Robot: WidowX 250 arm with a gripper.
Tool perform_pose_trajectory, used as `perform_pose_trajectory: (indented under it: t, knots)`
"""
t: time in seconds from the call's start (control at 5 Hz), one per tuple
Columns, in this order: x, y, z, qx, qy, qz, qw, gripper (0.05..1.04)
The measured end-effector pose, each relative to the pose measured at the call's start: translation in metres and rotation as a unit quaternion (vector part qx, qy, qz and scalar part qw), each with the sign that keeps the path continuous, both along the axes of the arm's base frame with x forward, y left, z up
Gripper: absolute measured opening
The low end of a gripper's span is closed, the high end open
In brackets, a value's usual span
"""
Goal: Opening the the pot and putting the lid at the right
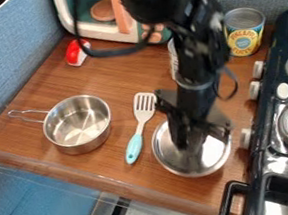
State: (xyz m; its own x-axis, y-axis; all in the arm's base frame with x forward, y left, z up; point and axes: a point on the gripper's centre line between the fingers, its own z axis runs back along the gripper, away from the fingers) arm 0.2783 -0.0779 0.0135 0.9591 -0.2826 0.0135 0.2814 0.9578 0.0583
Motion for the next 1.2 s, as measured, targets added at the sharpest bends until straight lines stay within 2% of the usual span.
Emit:
perform_pose_trajectory:
  t: [0.2,0.4,0.6,0.8,1.0,1.2]
  knots:
    - [-0.002,0.004,-0.018,0.017,0.017,0.000,0.9997,0.282]
    - [0.003,0.006,-0.024,0.019,0.020,0.003,0.9996,0.375]
    - [0.002,0.006,-0.024,0.019,0.021,0.005,0.9996,0.583]
    - [-0.009,0.004,-0.009,0.022,0.012,0.019,0.9995,0.861]
    - [-0.006,0.001,0.026,0.004,-0.026,0.035,0.9990,1.011]
    - [-0.011,0.011,0.039,-0.012,-0.034,0.070,0.9969,1.007]
